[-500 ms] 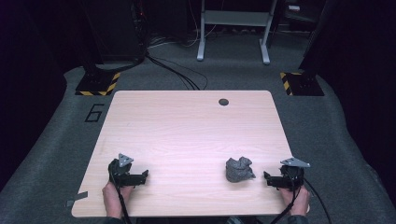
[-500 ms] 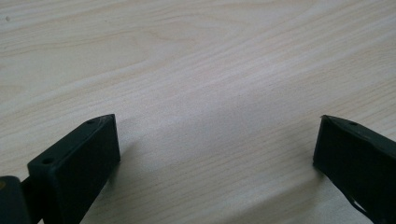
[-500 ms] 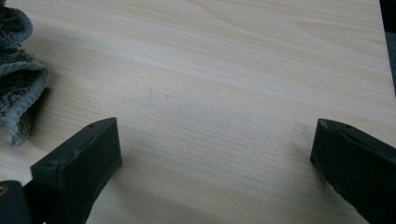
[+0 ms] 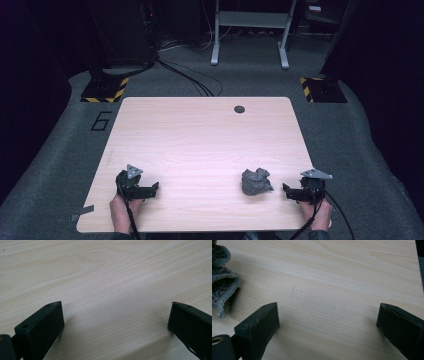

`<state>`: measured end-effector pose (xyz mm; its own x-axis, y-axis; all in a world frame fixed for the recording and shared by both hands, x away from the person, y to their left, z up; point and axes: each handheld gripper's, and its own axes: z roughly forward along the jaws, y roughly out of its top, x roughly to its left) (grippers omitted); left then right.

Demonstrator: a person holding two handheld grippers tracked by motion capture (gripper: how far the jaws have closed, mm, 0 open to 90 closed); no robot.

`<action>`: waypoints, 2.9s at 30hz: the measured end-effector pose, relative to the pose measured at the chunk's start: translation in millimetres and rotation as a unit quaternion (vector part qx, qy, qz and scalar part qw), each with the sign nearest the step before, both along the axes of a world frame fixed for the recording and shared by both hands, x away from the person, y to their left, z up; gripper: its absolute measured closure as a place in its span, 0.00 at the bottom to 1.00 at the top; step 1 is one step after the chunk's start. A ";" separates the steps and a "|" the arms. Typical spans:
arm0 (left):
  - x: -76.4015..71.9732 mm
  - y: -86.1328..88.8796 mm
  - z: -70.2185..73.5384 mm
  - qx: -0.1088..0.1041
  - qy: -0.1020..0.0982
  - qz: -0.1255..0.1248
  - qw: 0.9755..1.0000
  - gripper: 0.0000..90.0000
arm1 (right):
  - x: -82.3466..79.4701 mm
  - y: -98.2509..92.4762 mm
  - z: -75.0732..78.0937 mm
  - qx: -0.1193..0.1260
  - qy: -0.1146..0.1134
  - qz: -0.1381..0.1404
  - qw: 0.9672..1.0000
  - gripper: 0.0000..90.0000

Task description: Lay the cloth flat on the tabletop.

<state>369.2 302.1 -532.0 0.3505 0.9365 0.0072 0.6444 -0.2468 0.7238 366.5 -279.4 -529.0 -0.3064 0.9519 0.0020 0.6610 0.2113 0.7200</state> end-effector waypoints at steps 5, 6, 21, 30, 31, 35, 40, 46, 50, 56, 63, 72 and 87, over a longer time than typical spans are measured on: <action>-0.2 -0.5 -0.3 0.000 -0.003 0.002 1.000 0.00 | 0.0 0.7 1.0 -0.001 0.003 0.006 1.000 0.03; -0.1 -0.3 -0.1 0.000 -0.001 0.001 1.000 0.00 | 0.5 0.9 1.5 -0.001 0.003 0.004 1.000 0.03; 0.1 -0.1 0.1 0.000 0.000 0.000 1.000 0.00 | -19.9 13.1 33.1 0.059 -0.014 0.039 0.997 0.00; 0.2 -0.1 0.0 -0.001 0.000 0.001 1.000 0.00 | -21.8 54.0 57.6 0.087 -0.017 0.108 0.990 0.01; 0.2 -0.2 0.0 -0.002 0.000 0.001 1.000 0.00 | -20.6 59.7 58.1 0.085 -0.014 0.119 0.989 0.02; 0.2 -0.1 0.0 -0.001 0.000 0.001 1.000 0.00 | -16.5 75.6 56.9 0.083 -0.003 0.142 0.986 0.06; 0.2 0.0 0.1 -0.001 0.000 0.000 1.000 0.00 | -7.7 93.8 44.3 0.068 0.022 0.161 0.984 0.18; 0.1 -0.1 0.1 -0.001 0.000 0.000 1.000 0.00 | -2.9 100.6 28.6 0.063 0.044 0.175 0.982 0.44; 0.1 -0.1 0.0 -0.001 0.000 0.001 1.000 0.00 | -5.1 98.5 25.2 0.067 0.041 0.177 0.981 0.63; 0.2 -0.1 0.0 -0.002 0.000 0.000 1.000 0.01 | -10.7 95.4 26.4 0.066 0.023 0.179 0.981 0.76; 0.2 -0.2 0.0 -0.002 0.000 0.001 1.000 0.01 | -4.3 107.4 73.7 0.075 -0.026 0.191 0.978 0.77; 0.2 -0.1 0.0 -0.001 0.000 0.001 1.000 0.01 | 13.4 150.7 99.1 0.056 -0.040 0.226 0.972 0.77; 0.1 -0.2 0.0 -0.001 0.000 0.001 1.000 0.01 | 45.5 234.9 57.7 0.021 0.020 0.268 0.963 0.56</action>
